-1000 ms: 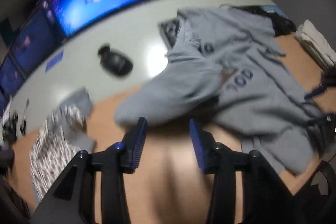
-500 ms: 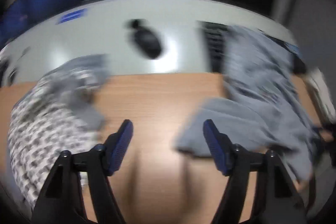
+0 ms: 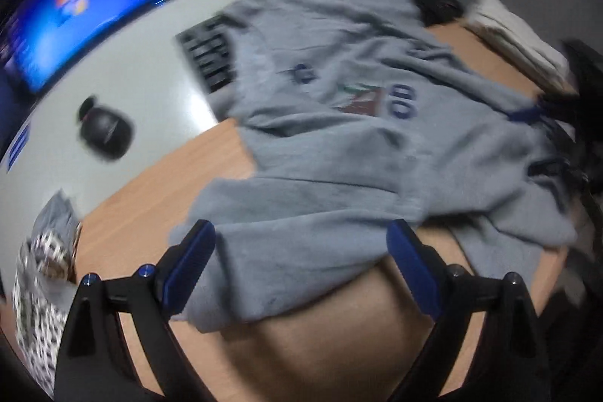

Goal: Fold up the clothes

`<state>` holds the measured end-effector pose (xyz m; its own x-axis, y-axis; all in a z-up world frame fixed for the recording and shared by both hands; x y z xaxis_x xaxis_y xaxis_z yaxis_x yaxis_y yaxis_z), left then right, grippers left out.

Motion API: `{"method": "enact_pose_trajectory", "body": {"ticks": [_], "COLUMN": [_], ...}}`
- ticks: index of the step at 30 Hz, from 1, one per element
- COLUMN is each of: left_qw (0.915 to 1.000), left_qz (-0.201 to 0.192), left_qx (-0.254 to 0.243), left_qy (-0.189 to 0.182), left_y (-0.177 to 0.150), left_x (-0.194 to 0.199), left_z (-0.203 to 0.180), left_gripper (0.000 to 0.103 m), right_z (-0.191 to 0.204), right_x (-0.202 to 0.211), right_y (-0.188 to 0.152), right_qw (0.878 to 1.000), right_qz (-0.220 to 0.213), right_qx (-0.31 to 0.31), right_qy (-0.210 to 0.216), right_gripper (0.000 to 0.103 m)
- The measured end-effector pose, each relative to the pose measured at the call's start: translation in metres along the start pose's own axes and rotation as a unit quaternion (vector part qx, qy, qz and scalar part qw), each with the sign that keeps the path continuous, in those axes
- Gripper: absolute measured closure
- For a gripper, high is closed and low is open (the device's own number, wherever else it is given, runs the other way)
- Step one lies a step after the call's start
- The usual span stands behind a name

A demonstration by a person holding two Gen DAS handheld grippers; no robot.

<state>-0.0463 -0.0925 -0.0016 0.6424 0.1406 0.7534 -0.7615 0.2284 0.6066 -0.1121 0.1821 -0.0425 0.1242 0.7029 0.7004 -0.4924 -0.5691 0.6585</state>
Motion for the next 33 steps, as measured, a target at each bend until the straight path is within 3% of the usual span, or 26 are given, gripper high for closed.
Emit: {"method": "enact_pose_trajectory", "body": {"ticks": [2, 5, 6, 7, 9, 12, 15, 16, 17, 18, 19, 20, 22, 23, 24, 26, 27, 29, 30, 31, 33], "left_qw": [0.9993, 0.9988, 0.9983, 0.9978, 0.9977, 0.9973, 0.9941, 0.9894, 0.9797, 0.9706, 0.9643, 0.9530, 0.9184, 0.9114, 0.9131, 0.9143, 0.9174, 0.9350, 0.9464, 0.9542, 0.9648], "left_qz": [-0.007, 0.007, 0.016, 0.030, 0.057, 0.057, 0.019, 0.010, 0.007, 0.006, 0.009, 0.017, 0.051, 0.065, 0.066, 0.068, 0.067, 0.059, 0.054, 0.055, 0.072], "left_qx": [-0.021, -0.047, -0.055, -0.058, -0.038, 0.038, 0.107, 0.144, 0.200, 0.238, 0.252, 0.277, 0.355, 0.368, 0.351, 0.317, 0.305, 0.296, 0.295, 0.287, 0.252], "left_qy": [-0.030, -0.009, 0.000, 0.008, 0.000, -0.026, 0.004, 0.011, 0.014, 0.036, 0.081, 0.121, 0.168, 0.173, 0.197, 0.243, 0.247, 0.187, 0.119, 0.064, -0.014], "left_y": [-0.002, -0.002, -0.002, -0.003, -0.006, 0.000, 0.019, 0.027, 0.036, 0.044, 0.050, 0.054, 0.052, 0.048, 0.047, 0.045, 0.041, 0.025, 0.014, 0.003, -0.016], "left_x": [0.003, -0.011, -0.018, -0.026, -0.036, -0.032, -0.013, -0.008, -0.006, -0.006, -0.010, -0.016, -0.034, -0.039, -0.037, -0.032, -0.027, -0.010, -0.003, 0.002, 0.008], "left_z": [-0.009, -0.018, -0.020, -0.021, -0.014, 0.016, 0.063, 0.086, 0.120, 0.148, 0.168, 0.192, 0.246, 0.255, 0.249, 0.236, 0.226, 0.193, 0.172, 0.146, 0.084], "left_gripper": [0.007, 0.008, 0.020, 0.049, 0.085, 0.093, 0.094, 0.094, 0.095, 0.095, 0.095, 0.095, 0.089, 0.090, 0.097, 0.093, 0.090, 0.064, 0.041, 0.034, 0.033], "right_z": [0.005, 0.013, 0.014, 0.015, 0.013, 0.008, 0.006, 0.006, 0.007, 0.007, 0.007, 0.007, 0.007, 0.008, 0.008, 0.009, 0.009, 0.007, 0.007, 0.008, 0.009], "right_x": [-0.005, -0.012, -0.013, -0.013, -0.011, -0.007, -0.005, -0.005, -0.006, -0.007, -0.008, -0.008, -0.010, -0.010, -0.011, -0.011, -0.011, -0.010, -0.010, -0.011, -0.012], "right_y": [-0.002, -0.003, -0.003, -0.003, -0.003, -0.004, -0.003, -0.003, -0.003, -0.002, -0.001, -0.001, 0.001, 0.001, 0.001, 0.001, 0.001, 0.001, 0.001, 0.002, 0.002], "right_qw": [1.000, 0.999, 0.999, 0.998, 0.999, 1.000, 1.000, 1.000, 1.000, 1.000, 1.000, 1.000, 0.999, 0.999, 0.999, 0.999, 0.999, 0.999, 0.999, 0.999, 0.999], "right_qz": [0.003, 0.009, 0.011, 0.011, 0.005, -0.008, -0.013, -0.013, -0.012, -0.012, -0.012, -0.013, -0.016, -0.015, -0.015, -0.014, -0.015, -0.018, -0.019, -0.017, -0.015], "right_qx": [0.019, 0.041, 0.041, 0.041, 0.032, 0.014, 0.009, 0.009, 0.009, 0.009, 0.007, 0.005, -0.003, -0.004, -0.004, -0.002, -0.004, -0.009, -0.010, -0.007, -0.006], "right_qy": [-0.011, -0.029, -0.035, -0.038, -0.032, -0.018, -0.013, -0.014, -0.016, -0.020, -0.023, -0.026, -0.031, -0.034, -0.038, -0.042, -0.041, -0.037, -0.036, -0.039, -0.044], "right_gripper": [0.010, 0.006, 0.006, 0.006, 0.006, 0.006, 0.005, 0.005, 0.005, 0.005, 0.005, 0.005, 0.005, 0.005, 0.005, 0.005, 0.005, 0.005, 0.004, 0.004, 0.003]}}
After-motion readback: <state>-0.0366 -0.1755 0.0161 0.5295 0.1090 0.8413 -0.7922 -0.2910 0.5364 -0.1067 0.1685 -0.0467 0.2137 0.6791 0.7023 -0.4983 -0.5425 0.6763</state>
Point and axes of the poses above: each gripper's, at about its wrist camera, not at the fingertips, and x roughly against the way its jaws point, z to its left, y to its top, the point moved 1 cm from there along -x, roughly the way its jaws point, and after that the axes turned 11 degrees about y, right-handed, at the moved point
